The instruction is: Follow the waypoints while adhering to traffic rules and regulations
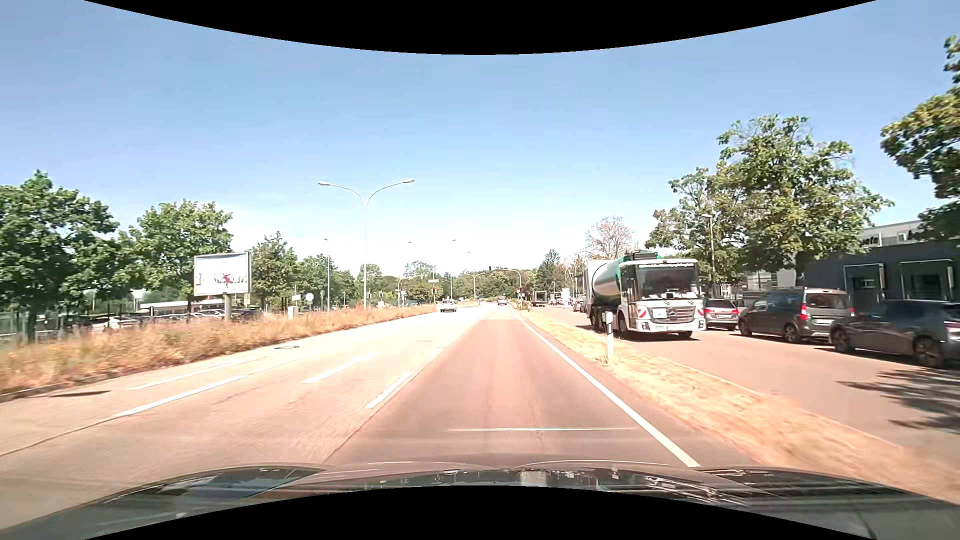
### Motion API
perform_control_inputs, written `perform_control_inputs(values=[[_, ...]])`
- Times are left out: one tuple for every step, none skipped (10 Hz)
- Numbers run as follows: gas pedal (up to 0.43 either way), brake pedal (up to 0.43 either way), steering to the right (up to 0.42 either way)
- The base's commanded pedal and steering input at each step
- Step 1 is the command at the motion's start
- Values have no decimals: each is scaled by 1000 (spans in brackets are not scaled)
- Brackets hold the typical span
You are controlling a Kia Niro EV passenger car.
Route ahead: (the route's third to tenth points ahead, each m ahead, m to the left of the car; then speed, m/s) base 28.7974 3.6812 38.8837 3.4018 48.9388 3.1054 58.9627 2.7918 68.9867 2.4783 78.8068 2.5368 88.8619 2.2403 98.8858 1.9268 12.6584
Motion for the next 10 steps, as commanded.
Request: perform_control_inputs(values=[[110, 0, 4], [110, 0, 4], [110, 0, 4], [98, 0, 4], [98, 0, 4], [98, 0, 3], [98, 0, 3], [98, 0, 3], [98, 0, 3], [98, 0, 3]])
